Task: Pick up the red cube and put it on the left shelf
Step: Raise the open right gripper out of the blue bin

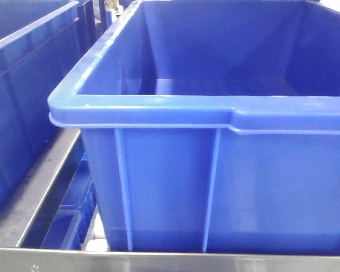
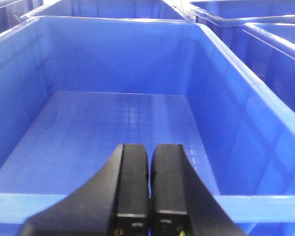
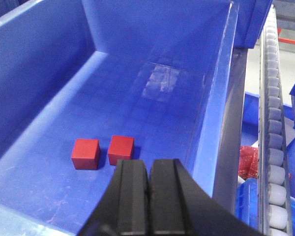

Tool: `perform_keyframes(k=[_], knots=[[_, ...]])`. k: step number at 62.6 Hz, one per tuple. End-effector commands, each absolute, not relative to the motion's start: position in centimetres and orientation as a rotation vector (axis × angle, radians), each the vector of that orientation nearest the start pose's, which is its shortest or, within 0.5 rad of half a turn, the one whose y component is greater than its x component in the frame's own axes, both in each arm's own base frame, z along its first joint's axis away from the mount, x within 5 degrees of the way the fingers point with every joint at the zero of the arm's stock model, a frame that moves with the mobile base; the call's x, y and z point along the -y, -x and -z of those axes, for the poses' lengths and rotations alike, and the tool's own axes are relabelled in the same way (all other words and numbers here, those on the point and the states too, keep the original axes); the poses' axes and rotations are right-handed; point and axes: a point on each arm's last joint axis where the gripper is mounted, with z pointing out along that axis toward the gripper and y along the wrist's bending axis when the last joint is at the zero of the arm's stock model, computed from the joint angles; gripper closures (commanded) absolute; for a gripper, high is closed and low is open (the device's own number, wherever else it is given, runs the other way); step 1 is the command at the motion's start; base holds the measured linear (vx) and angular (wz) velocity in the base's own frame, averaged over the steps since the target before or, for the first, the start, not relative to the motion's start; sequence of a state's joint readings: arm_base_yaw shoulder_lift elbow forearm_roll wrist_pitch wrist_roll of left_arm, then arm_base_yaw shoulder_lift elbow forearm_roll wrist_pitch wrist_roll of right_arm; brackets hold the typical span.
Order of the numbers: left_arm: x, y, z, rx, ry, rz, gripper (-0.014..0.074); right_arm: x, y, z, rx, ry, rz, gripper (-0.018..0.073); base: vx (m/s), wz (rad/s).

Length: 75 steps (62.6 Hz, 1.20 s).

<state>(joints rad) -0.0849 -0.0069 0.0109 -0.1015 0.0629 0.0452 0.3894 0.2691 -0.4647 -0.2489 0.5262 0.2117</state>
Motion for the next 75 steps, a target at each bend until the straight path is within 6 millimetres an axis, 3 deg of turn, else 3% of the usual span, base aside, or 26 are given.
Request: perform_keyframes(k=[1,22,33,43,63,75], knots=[[0.5,-5.6,-20.3,-1.494,-0.02,0.123,0.0495,-1.3,-6.1,-32.1,-1.684,0.272,-0.152,0.0514,0.0,0.0],[0.5,-5.6,-20.3,-1.494,-0.02,0.123,0.0495,-1.3,-6.2,-32.1,-1.671,0.266,-0.155,0.0514,0.0,0.01],[0.5,-5.6,-20.3,-1.494,-0.02,0.123,0.0495,-1.4,-6.9,-31.6,-1.55,0.122,-0.204,0.0514,0.0,0.0],[0.5,-5.6,-20.3,-1.494,-0.02,0.123,0.0495,-0.7,-7.3,-29.4,-1.437,0.034,-0.124,0.0514,0.0,0.0],[0.5,-5.6,-20.3,-1.494,-0.02,0.123,0.0495,-0.1,-5.5,-22.7,-1.457,-0.023,-0.056,0.0514,0.0,0.0],[0.5,-5.6,-20.3,-1.494,-0.02,0.123,0.0495,-0.1,-5.4,-21.3,-1.46,-0.058,-0.089,0.0514,0.0,0.0]])
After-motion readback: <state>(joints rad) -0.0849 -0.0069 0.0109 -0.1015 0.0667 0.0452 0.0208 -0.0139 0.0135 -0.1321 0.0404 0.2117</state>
